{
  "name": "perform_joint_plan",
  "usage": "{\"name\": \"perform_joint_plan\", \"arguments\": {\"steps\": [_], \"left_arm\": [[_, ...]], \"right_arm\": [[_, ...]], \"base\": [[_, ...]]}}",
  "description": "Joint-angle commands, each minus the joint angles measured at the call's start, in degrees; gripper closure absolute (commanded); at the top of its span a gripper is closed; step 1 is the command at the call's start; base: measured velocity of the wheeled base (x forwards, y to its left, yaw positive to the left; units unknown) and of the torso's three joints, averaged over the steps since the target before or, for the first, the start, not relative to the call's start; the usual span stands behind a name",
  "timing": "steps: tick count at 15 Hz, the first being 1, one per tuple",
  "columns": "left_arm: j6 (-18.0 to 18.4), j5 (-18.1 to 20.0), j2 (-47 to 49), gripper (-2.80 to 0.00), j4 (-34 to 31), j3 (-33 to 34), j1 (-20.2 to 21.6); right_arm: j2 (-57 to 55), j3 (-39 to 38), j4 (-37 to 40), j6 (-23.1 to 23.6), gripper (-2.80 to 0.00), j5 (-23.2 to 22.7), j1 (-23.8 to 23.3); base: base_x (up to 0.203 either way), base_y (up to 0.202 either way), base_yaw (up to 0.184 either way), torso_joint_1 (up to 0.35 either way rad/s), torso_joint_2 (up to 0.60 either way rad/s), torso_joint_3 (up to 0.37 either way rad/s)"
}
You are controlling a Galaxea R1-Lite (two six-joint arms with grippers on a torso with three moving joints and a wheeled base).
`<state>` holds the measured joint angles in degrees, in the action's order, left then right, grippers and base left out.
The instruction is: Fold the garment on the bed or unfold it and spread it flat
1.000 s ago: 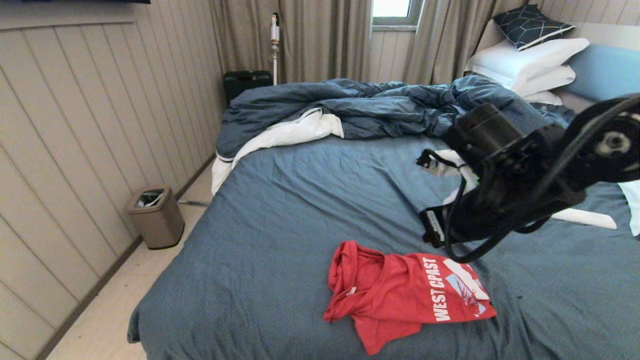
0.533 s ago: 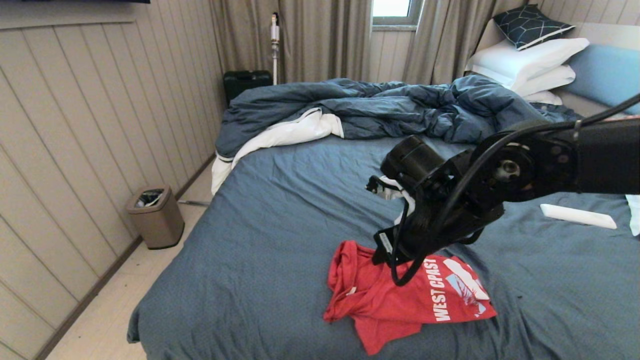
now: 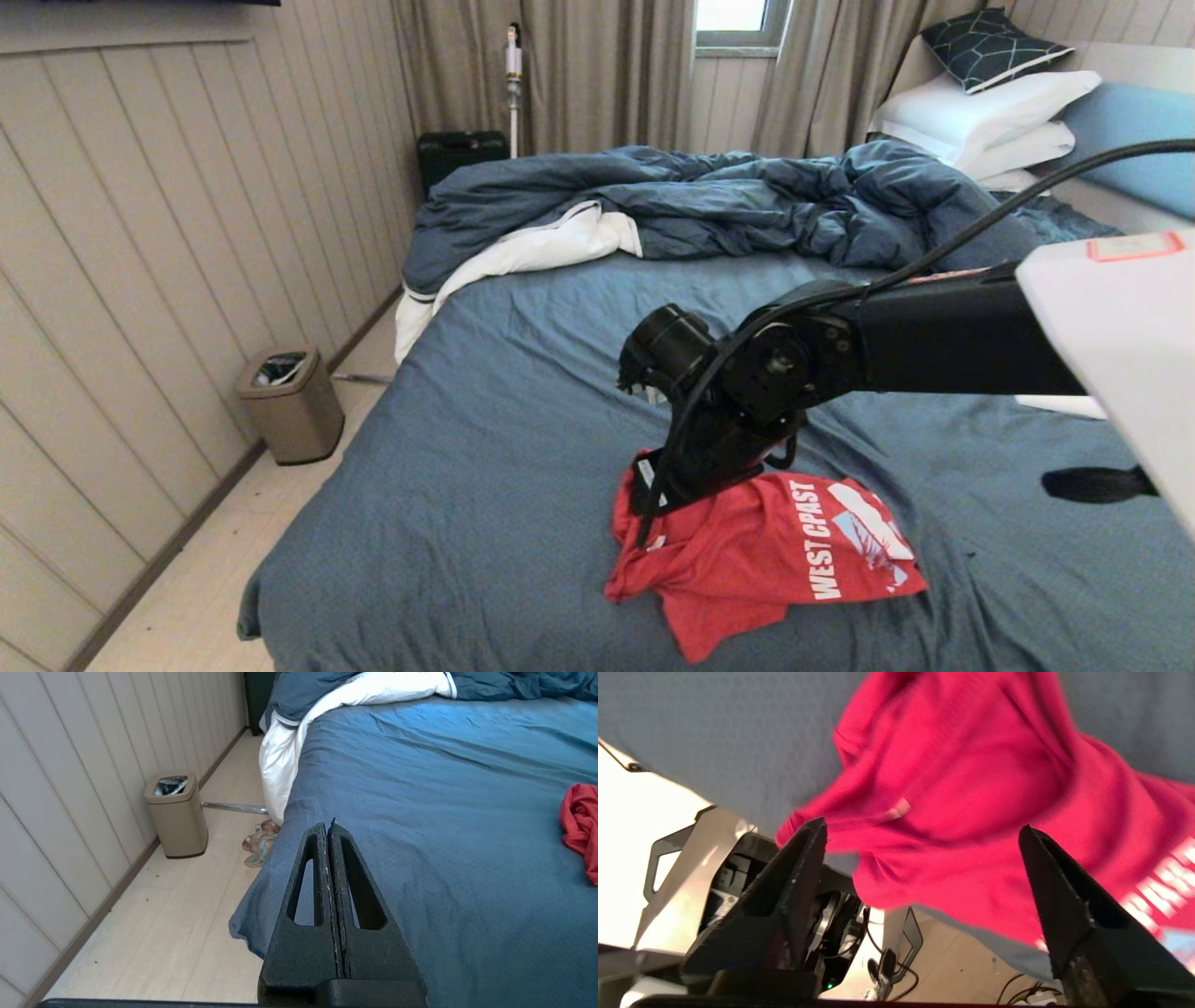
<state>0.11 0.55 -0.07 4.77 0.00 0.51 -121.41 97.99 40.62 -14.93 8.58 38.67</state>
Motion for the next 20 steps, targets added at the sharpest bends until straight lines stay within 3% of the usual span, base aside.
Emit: {"name": "perform_joint_plan", "arguments": {"steps": [1, 15, 16, 20], "left_arm": [[0.0, 0.0, 0.1, 0.0, 0.1, 0.0, 0.0], [0.0, 0.0, 0.1, 0.0, 0.1, 0.0, 0.0], [0.0, 0.0, 0.1, 0.0, 0.1, 0.0, 0.0], [0.0, 0.1, 0.1, 0.0, 0.1, 0.0, 0.0]], "right_arm": [[-4.3, 1.8, 0.3, -0.1, -2.8, 0.8, 0.7], [-9.0, 0.9, 0.2, -0.4, -2.8, 5.6, 0.6], [-9.2, 0.8, 0.2, -0.4, 0.0, 5.9, 0.5], [-8.6, 0.9, 0.2, -0.4, 0.0, 6.2, 0.5]], "base": [[0.0, 0.0, 0.0, 0.0, 0.0, 0.0], [0.0, 0.0, 0.0, 0.0, 0.0, 0.0], [0.0, 0.0, 0.0, 0.0, 0.0, 0.0], [0.0, 0.0, 0.0, 0.0, 0.0, 0.0]]}}
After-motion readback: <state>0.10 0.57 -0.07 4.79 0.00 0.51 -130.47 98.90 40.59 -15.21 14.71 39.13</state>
